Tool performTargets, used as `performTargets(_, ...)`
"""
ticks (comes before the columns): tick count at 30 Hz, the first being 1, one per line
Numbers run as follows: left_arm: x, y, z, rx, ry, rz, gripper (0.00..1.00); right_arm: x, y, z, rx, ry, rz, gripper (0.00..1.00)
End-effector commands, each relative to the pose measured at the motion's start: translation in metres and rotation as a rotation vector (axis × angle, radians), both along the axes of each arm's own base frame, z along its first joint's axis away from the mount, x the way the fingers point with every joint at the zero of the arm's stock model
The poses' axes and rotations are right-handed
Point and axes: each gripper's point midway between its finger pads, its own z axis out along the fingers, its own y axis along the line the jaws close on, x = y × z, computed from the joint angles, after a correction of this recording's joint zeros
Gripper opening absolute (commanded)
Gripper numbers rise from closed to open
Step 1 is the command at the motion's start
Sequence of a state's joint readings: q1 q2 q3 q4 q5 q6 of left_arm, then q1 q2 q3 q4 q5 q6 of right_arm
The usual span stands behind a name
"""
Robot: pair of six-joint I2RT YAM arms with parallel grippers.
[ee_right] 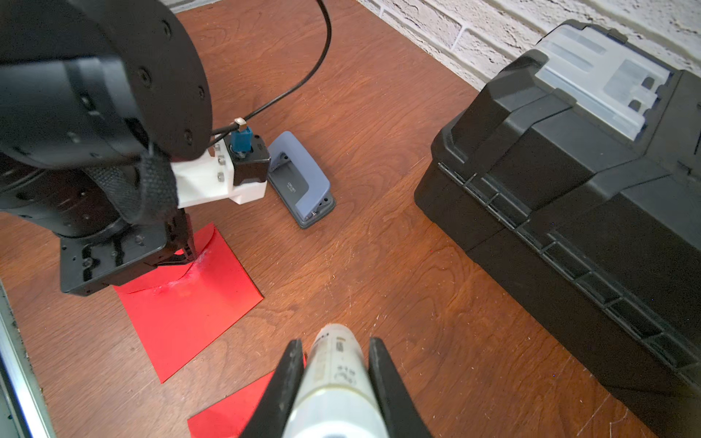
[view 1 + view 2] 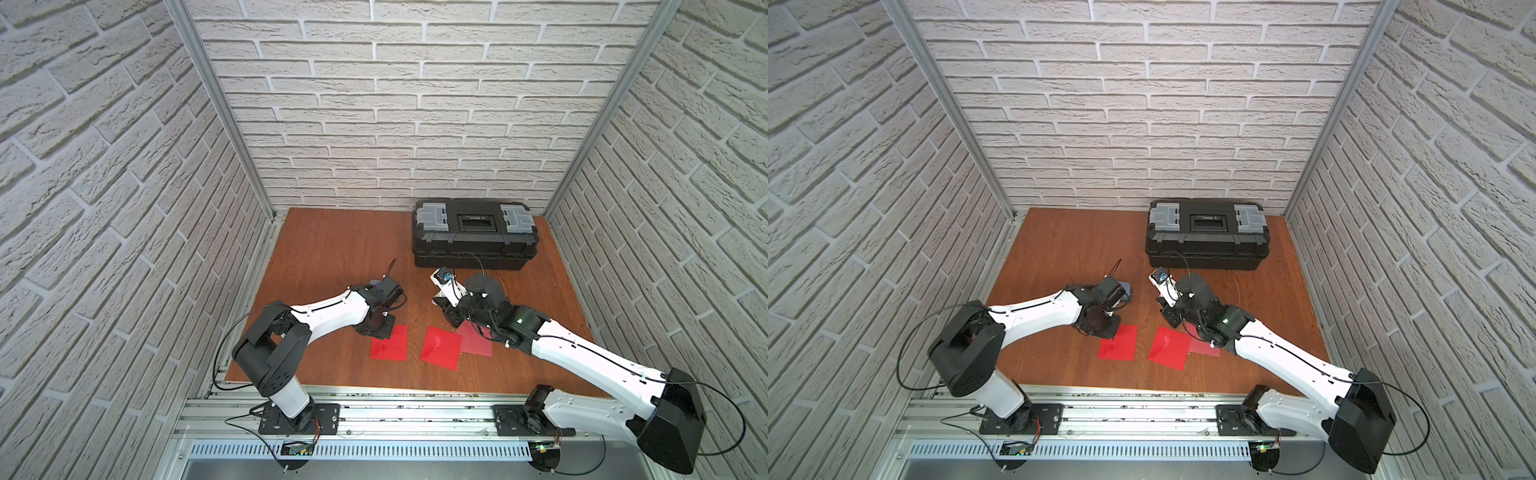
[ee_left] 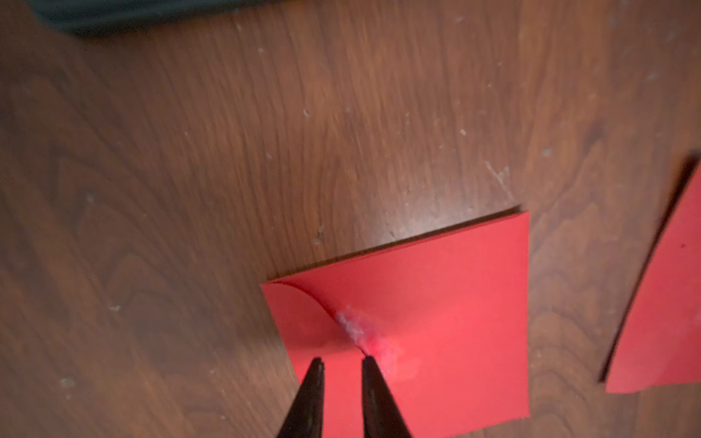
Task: Seal the envelope with a glue stick
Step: Seal the envelope at the center of the board.
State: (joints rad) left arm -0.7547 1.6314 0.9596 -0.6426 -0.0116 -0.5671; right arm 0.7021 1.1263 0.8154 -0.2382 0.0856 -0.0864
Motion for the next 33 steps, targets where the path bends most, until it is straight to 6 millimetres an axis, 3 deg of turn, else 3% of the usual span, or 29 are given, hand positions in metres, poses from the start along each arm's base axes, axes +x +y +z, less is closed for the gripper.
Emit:
performTargets(1, -0.007, 0.005, -0.015, 0.041, 0.029, -0.033, 0.20, 0.007, 0.003, 0.019, 0.033, -0.043, -0.004, 0.03)
performTargets(6, -0.020, 0.015, -0.033, 0.161, 0.075, -0.085, 0.19, 0.006, 0.002, 0.016, 0.026, -0.038, -0.007, 0.03)
performTargets(11, -0.030, 0.026, -0.039, 0.293, 0.099, -0.141, 0.17, 0.006, 0.002, 0.018, 0.027, -0.044, -0.009, 0.03)
performTargets(18, -0.007, 0.003, -0.005, 0.055, -0.008, -0.057, 0.20, 0.008, 0.004, 0.021, 0.032, -0.050, -0.002, 0.03)
performTargets(22, 0.003, -0.001, 0.009, -0.049, -0.044, 0.001, 0.20, 0.007, 0.004, 0.021, 0.038, -0.047, -0.003, 0.03)
performTargets(33, 0.007, 0.005, -0.003, -0.004, -0.016, -0.005, 0.20, 0.008, 0.005, 0.018, 0.038, -0.039, -0.005, 0.03)
